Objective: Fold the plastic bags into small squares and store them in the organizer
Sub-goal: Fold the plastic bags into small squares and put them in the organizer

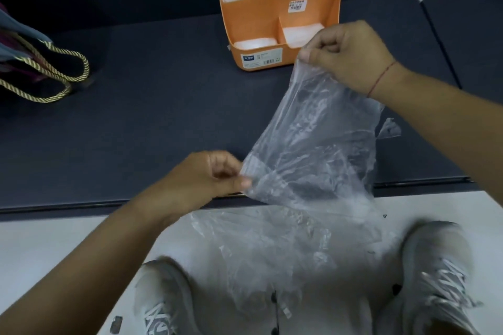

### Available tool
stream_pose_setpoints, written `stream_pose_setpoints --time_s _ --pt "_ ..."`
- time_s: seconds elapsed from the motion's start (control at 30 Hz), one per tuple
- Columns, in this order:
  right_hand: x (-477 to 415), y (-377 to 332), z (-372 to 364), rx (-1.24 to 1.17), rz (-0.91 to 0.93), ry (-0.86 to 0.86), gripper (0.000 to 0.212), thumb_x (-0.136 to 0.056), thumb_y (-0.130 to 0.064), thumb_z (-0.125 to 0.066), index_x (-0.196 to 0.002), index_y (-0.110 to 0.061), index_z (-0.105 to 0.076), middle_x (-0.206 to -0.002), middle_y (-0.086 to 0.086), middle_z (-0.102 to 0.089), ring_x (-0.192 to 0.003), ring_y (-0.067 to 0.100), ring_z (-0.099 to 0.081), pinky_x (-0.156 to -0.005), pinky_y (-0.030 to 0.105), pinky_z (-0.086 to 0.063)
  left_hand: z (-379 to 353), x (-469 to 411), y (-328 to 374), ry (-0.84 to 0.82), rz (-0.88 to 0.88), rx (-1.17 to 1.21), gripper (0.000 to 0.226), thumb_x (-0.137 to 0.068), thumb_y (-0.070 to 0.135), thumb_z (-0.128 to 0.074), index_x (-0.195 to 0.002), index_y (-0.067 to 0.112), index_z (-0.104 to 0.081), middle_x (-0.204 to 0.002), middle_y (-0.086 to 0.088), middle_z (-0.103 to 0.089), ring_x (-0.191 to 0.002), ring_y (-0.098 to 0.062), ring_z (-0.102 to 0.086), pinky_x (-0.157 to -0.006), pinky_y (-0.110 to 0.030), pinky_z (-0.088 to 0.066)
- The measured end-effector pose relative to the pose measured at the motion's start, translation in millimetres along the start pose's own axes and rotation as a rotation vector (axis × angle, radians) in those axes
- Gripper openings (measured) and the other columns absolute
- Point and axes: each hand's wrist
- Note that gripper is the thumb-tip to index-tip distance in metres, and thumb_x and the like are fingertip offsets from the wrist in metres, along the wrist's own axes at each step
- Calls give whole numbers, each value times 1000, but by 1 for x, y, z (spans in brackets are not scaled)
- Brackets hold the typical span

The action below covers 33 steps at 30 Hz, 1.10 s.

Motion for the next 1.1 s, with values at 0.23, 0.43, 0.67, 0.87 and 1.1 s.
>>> stream_pose_setpoints --time_s 0.23,0.43,0.67,0.87,1.1 --pt "5 -25 -34 -107 84 -172 17 -88 -18 -69 -85 -2 -70 -55 -1 -57 -49 0 -44 -53 13 -41 0 -53 51 242 -219 318 31 -93 40 -63 -110 15 -69 -108 -6 -72 -98 -19 -68 -94 -37 -55" --pt "6 -13 -34 -143 21 -196 21 -87 -20 -71 -83 1 -67 -42 -15 -49 -42 0 -43 -52 9 -39 -5 -68 44 333 -198 466 5 -91 17 -68 -90 12 -70 -81 -3 -71 -76 -14 -62 -80 -29 -54" --pt "6 19 9 -22 -101 -145 20 -83 -26 -75 -91 -7 -73 -76 -3 -70 -67 -1 -59 -66 6 -47 21 -62 16 474 -103 584 9 -96 17 -62 -90 15 -69 -90 -3 -70 -85 -15 -64 -80 -24 -57" --pt "10 59 40 -59 -252 62 11 -89 -21 -69 -93 -11 -69 -65 -13 -65 -64 -4 -57 -64 4 -44 38 -54 -11 489 -14 693 12 -98 12 -57 -87 15 -61 -77 4 -73 -75 -8 -70 -70 -21 -58" --pt "33 79 49 -102 -366 9 20 -100 -26 -49 -109 -16 -65 -93 -5 -63 -79 2 -56 -71 13 -44 47 -60 -17 395 66 696 14 -95 21 -62 -104 9 -65 -91 -5 -77 -86 -15 -74 -64 -22 -58"
Point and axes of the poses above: each hand's wrist, its own x-axis away from the middle knuckle, its own z-axis out of the back of the hand, y = z × x
